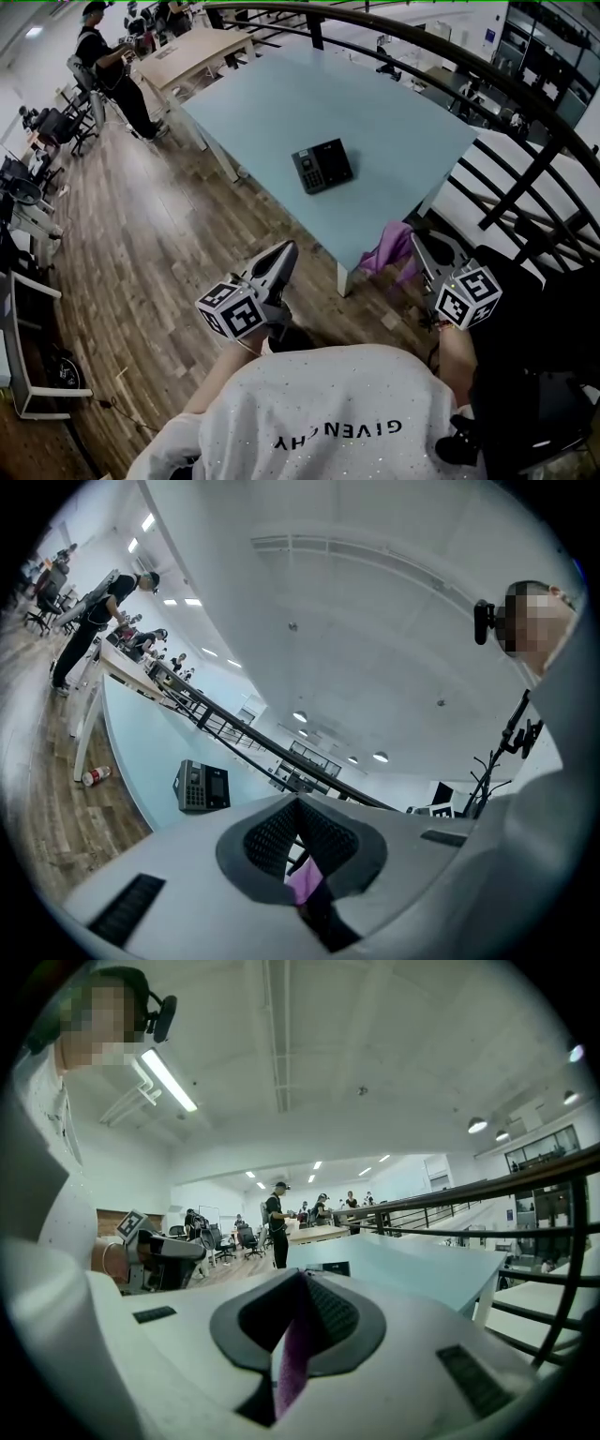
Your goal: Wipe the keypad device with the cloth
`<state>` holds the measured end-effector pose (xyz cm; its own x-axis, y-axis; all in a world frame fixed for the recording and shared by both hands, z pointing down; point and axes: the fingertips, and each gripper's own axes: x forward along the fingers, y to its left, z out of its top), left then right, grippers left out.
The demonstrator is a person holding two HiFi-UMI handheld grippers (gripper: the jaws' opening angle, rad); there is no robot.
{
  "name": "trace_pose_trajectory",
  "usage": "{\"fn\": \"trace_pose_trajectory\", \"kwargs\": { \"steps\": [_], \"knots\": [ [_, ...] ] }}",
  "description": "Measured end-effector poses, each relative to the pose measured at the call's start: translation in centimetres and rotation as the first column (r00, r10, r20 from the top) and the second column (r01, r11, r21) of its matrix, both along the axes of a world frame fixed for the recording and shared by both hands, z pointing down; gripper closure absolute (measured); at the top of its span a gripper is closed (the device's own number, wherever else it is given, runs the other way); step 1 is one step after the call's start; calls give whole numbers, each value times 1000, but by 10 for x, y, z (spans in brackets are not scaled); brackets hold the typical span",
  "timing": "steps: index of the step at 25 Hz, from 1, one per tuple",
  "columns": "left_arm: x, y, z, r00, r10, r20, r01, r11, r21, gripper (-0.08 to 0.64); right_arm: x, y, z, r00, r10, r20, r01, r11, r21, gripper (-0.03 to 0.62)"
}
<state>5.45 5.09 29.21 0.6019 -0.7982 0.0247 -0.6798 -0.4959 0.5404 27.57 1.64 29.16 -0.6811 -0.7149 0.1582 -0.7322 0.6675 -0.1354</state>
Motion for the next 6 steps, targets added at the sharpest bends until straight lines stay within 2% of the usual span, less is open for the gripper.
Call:
{"fn": "trace_pose_trajectory", "kwargs": {
  "steps": [6],
  "knots": [
    [2, 12, 6, 1000, -14, 1, 14, 1000, -4, 560, 6, 12, 9, 1000, 3, -24, -3, 1000, 3, 571]
  ]
}}
